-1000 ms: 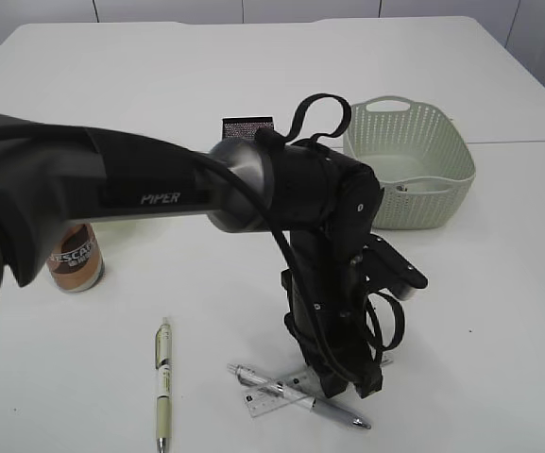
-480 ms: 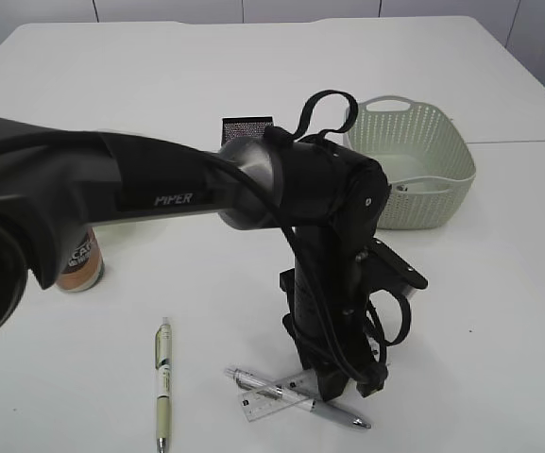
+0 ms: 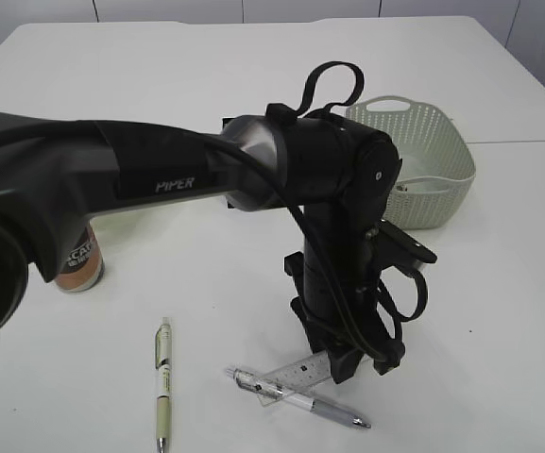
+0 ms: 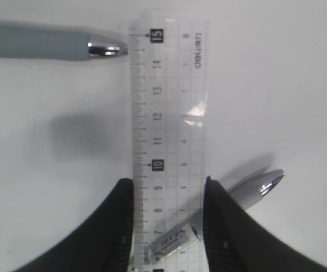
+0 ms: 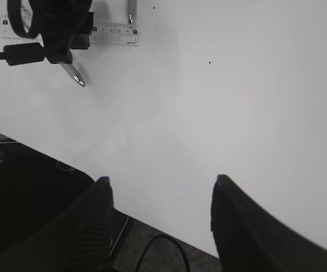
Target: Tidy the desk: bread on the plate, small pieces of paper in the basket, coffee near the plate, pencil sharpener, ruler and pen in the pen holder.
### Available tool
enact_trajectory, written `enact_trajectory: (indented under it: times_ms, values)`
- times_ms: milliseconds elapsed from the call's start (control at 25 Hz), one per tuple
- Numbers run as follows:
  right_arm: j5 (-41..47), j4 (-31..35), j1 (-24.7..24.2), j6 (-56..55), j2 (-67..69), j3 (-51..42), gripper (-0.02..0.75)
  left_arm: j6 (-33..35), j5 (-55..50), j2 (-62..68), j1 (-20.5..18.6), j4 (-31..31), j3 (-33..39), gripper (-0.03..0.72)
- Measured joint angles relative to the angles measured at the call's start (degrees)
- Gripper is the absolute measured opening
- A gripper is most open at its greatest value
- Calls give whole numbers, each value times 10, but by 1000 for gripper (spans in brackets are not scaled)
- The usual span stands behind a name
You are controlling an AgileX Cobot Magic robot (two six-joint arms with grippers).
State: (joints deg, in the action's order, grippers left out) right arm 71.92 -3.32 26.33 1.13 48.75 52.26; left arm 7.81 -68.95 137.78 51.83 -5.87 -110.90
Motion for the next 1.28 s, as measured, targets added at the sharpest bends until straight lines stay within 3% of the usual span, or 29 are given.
enact_trajectory:
  times_ms: [920, 1280]
  values:
    - [0, 0, 0, 0, 0, 0, 405, -49, 0, -70, 0, -6, -1, 269]
    - [0, 0, 0, 0, 0, 0, 405, -50, 239, -150, 0, -8, 159, 269]
